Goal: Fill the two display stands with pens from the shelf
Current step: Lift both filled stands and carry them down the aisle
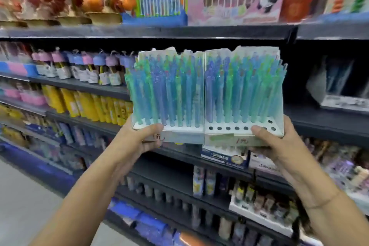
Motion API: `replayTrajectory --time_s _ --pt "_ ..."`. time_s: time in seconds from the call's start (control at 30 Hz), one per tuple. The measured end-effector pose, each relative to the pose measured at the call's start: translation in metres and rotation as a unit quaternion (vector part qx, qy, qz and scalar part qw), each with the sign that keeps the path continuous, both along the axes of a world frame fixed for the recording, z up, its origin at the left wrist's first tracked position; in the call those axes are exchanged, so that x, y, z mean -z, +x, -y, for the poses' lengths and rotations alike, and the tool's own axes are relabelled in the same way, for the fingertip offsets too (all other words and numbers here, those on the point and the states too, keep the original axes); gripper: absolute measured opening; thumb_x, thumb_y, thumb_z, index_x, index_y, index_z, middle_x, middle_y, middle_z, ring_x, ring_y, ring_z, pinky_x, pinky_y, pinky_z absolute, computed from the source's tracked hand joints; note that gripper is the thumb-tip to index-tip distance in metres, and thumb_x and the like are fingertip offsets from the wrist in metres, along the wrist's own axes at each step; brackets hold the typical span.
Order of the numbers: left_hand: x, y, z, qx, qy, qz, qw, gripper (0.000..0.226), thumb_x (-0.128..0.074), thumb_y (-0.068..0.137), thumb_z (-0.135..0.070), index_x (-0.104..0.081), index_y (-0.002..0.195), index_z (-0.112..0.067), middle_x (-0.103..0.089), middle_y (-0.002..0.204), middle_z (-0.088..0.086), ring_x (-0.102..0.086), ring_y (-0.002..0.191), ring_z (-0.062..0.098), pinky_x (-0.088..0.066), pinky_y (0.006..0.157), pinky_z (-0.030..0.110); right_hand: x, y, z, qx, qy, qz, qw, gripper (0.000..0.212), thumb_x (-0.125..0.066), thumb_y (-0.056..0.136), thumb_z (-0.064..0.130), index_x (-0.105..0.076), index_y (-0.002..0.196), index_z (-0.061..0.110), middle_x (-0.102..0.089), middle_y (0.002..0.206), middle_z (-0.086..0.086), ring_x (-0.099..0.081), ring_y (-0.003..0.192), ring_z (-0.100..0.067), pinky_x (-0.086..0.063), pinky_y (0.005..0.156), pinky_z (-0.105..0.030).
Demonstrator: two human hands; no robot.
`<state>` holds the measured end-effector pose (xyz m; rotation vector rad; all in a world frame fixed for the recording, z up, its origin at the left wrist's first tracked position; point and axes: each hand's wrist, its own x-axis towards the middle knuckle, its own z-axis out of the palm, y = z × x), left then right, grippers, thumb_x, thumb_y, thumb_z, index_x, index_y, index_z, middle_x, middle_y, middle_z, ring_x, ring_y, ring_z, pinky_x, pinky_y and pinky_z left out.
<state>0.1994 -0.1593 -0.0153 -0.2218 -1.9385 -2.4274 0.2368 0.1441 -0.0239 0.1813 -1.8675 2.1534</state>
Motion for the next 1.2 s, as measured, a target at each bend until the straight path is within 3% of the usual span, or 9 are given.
replayTrajectory --time_s 0.13,0.37,0.5,0.57,0.67,0.8,0.9,1.07,1.2 --pt "-0.020 -0.048 -0.009 0.079 -0.030 -0.009 0.996 0.067 -0.084 0.060 -0.011 -0.053 0.119 -0.020 -0.068 0.105 0.003 -0.068 0.072 0.011 -0.055 0.059 0.024 -0.007 -0.008 -0.004 0.068 -0.015 0.005 0.998 0.101 -0.092 0.026 0.056 -0.051 0.114 0.029 -0.066 0.112 -0.005 -0.071 0.078 -0.017 -0.058 0.059 -0.028" --pt "-0.018 -0.107 -0.049 0.159 -0.027 0.014 0.987 0.072 -0.086 0.062 -0.014 -0.051 0.125 -0.016 -0.069 0.101 0.004 -0.067 0.072 0.015 -0.055 0.059 0.026 -0.010 -0.018 -0.028 0.148 -0.022 0.044 0.988 0.104 -0.093 0.023 0.054 -0.051 0.115 0.031 -0.068 0.112 -0.001 -0.071 0.088 -0.017 -0.057 0.062 -0.026" --pt "-0.009 -0.123 -0.066 0.186 -0.054 0.025 0.981 0.075 -0.086 0.060 -0.018 -0.050 0.126 -0.017 -0.071 0.104 0.006 -0.069 0.081 0.017 -0.056 0.064 0.025 -0.005 -0.027 -0.044 0.150 -0.011 0.077 0.986 0.078 -0.089 0.051 0.040 -0.049 0.117 0.030 -0.067 0.114 -0.006 -0.070 0.093 -0.020 -0.058 0.068 -0.030" --pt "-0.004 -0.131 -0.069 0.201 -0.092 0.014 0.975 0.081 -0.093 0.055 -0.019 -0.051 0.124 -0.018 -0.072 0.105 0.005 -0.070 0.085 0.017 -0.056 0.066 0.025 0.001 -0.032 -0.052 0.143 0.021 0.099 0.985 0.084 -0.090 0.053 0.035 -0.047 0.125 0.030 -0.068 0.116 -0.006 -0.068 0.100 -0.022 -0.057 0.077 -0.034" --pt "-0.004 -0.140 -0.073 0.180 -0.180 -0.030 0.967 0.061 -0.087 0.066 -0.026 -0.055 0.119 -0.022 -0.072 0.098 -0.001 -0.066 0.076 0.012 -0.054 0.065 0.024 -0.001 -0.037 -0.059 0.152 0.091 0.112 0.978 0.096 -0.094 0.048 0.039 -0.045 0.130 0.031 -0.070 0.111 -0.001 -0.068 0.095 -0.019 -0.056 0.075 -0.031" --pt "-0.010 -0.152 -0.074 0.045 -0.440 -0.138 0.886 0.057 -0.074 0.068 -0.060 -0.055 0.117 -0.038 -0.054 0.105 -0.007 -0.049 0.100 0.009 -0.045 0.078 0.028 -0.011 -0.042 -0.065 0.241 0.304 0.131 0.913 0.074 -0.079 0.064 0.053 -0.046 0.129 0.041 -0.066 0.111 0.019 -0.063 0.097 -0.006 -0.053 0.079 -0.031" --pt "-0.017 -0.158 -0.079 -0.025 -0.536 -0.177 0.825 0.065 -0.064 0.067 -0.071 -0.056 0.121 -0.036 -0.040 0.108 -0.002 -0.035 0.110 0.021 -0.040 0.091 0.034 -0.020 -0.046 -0.062 0.311 0.402 0.167 0.845 0.065 -0.070 0.068 0.063 -0.045 0.126 0.045 -0.059 0.101 0.024 -0.057 0.092 -0.006 -0.045 0.067 -0.026" --pt "-0.013 -0.178 -0.090 0.010 -0.428 -0.185 0.885 0.062 -0.074 0.072 -0.058 -0.054 0.126 -0.036 -0.062 0.120 -0.006 -0.056 0.113 0.021 -0.044 0.098 0.043 -0.022 -0.063 -0.065 0.370 0.515 0.184 0.751 0.062 -0.056 0.068 0.074 -0.054 0.116 0.036 -0.039 0.094 0.009 -0.051 0.084 -0.013 -0.044 0.060 -0.030" --pt "-0.015 -0.193 -0.105 0.008 -0.445 -0.177 0.878 0.067 -0.071 0.076 -0.055 -0.046 0.135 -0.035 -0.063 0.123 -0.009 -0.058 0.111 0.020 -0.048 0.084 0.033 -0.022 -0.084 -0.078 0.351 0.486 0.152 0.786 0.057 -0.063 0.073 0.064 -0.058 0.119 0.030 -0.059 0.108 0.005 -0.056 0.100 -0.019 -0.049 0.085 -0.039"
